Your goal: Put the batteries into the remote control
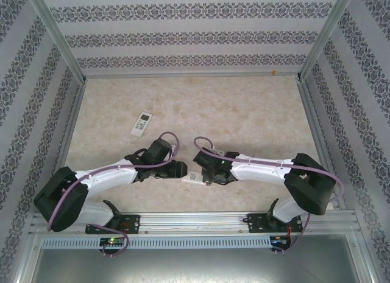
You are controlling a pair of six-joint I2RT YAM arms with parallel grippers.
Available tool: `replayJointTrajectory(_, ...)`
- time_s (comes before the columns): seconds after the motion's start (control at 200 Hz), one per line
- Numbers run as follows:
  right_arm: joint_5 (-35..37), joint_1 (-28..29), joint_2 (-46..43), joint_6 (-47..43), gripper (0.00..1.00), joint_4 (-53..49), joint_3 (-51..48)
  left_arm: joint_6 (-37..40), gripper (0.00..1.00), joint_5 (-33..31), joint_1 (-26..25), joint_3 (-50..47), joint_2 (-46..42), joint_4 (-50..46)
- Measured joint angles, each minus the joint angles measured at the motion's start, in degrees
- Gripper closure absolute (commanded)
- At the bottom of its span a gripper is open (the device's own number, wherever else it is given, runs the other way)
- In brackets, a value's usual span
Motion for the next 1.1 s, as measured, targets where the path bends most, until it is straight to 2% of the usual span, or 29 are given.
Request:
replayJointTrajectory(0.17,0.15,0.57,0.59,4.26,0.87,-0.07,0.04,0.09,0.52,-0.7,0.0,3.52,6.88,0.09)
replayJointTrajectory(0.3,0.52,0.72,0.22,7.02,0.92,-0.11,-0.15,-0.09,0.61,0.13,0.0,4.26,11.21,0.28)
replayJointTrajectory(0.45,0.57,0.72,-0.35,9.79,0.99,0.0,-0.76,-1.2,0.7,0.87,-0.15,4.59,11.69,0.79)
replayJointTrajectory(0.844,0.15,1.09,-0.76,12.04,0.99,1.6,-2.23,-5.09,0.73,-1.6,-1.31,1.2,9.57,4.9)
replayJointTrajectory(1.099,0.24,2.54,1.62,13.27,0.96,-0.83,-0.42,-5.79,0.73,-2.91,-1.75,0.9,9.35,5.68)
